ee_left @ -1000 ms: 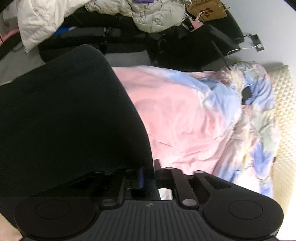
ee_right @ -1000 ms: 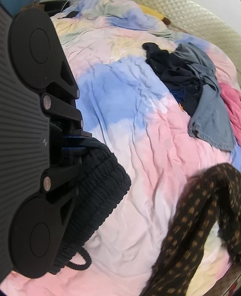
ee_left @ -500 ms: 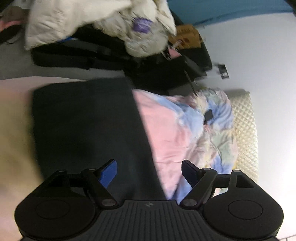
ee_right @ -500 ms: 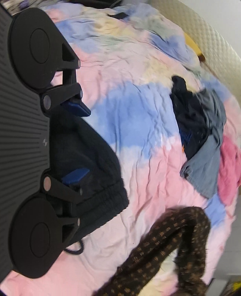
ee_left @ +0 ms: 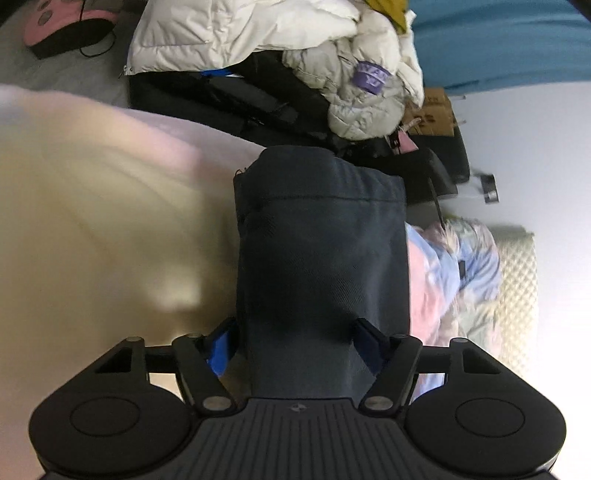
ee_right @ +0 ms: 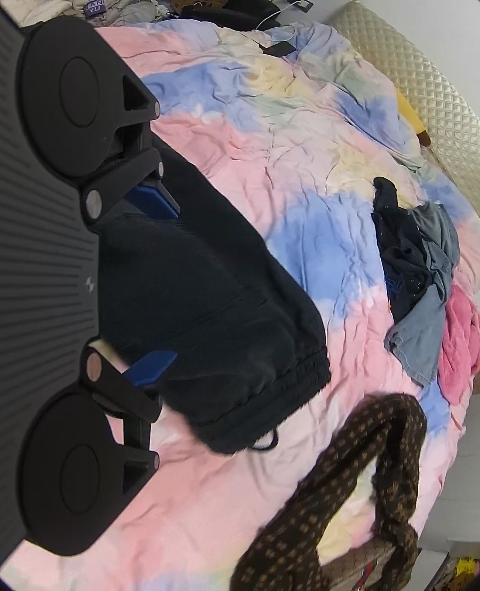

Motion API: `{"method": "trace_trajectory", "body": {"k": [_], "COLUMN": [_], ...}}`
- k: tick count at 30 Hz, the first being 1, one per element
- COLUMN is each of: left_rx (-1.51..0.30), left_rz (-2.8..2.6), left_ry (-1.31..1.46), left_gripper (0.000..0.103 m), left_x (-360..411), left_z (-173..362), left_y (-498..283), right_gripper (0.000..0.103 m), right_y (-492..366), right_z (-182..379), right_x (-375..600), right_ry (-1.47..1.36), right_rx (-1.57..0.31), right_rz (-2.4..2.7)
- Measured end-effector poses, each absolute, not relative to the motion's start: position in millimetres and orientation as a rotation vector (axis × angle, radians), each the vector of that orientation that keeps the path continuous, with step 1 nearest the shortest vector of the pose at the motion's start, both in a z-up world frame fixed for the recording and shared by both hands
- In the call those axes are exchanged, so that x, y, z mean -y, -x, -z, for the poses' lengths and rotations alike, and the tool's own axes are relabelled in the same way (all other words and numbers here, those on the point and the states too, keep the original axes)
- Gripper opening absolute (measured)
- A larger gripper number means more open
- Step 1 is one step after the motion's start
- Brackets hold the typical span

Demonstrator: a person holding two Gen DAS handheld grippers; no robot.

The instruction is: Fold clothes

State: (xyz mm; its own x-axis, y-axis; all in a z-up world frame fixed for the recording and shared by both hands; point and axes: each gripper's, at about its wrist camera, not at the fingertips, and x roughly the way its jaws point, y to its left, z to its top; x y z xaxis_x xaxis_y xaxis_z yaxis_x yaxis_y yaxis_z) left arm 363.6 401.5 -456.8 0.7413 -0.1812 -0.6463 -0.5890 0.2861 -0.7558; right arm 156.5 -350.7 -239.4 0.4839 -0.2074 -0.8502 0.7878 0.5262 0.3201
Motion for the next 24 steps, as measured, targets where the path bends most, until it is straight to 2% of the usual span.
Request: {"method": "trace_trajectory", "body": {"k": [1,2,4,9,13,24], "left_rx": [-0.722,-0.717,-0.705,-0.711,-0.697,-0.574], "left_rz": [-0.304,-0.297,-0.265,-0.188,-0.080,0.214], "left_ry": [1.283,1.283,1.269,1.129,0.964,0.575], "left_gripper": [0.058,0.055,0.038,0.020,0.014,0.011], "left_x": [-402.8,-403.7,-402.7,-391.6,-368.3,-227.1], "left_z": [461.6,464.8,466.7,446.9,402.3,269.6], "left_y": [-370.5,-377.4,-392.6,-424.0,-433.4,-444.7], "right_gripper": [0.081,0.081,0.083,0.086,0.086,0.086], "right_y": [-150.8,-145.0,-132.2,-96.0,-66.7,10.7], "right_z": [233.4,226.7,211.6,188.9,190.3,217.8], "right_x": [346.6,343.0,335.2,321.7,316.2,320.4], "right_ry": [-0.793,-0.787,-0.763,-0.762,-0.811,-0.888], "right_rx": [-0.856,-0.860,-0.857,-0.813,-0.794,-0.778], "right_rz": [0.701,0.711,0.735,0.796,0.823,0.798]}}
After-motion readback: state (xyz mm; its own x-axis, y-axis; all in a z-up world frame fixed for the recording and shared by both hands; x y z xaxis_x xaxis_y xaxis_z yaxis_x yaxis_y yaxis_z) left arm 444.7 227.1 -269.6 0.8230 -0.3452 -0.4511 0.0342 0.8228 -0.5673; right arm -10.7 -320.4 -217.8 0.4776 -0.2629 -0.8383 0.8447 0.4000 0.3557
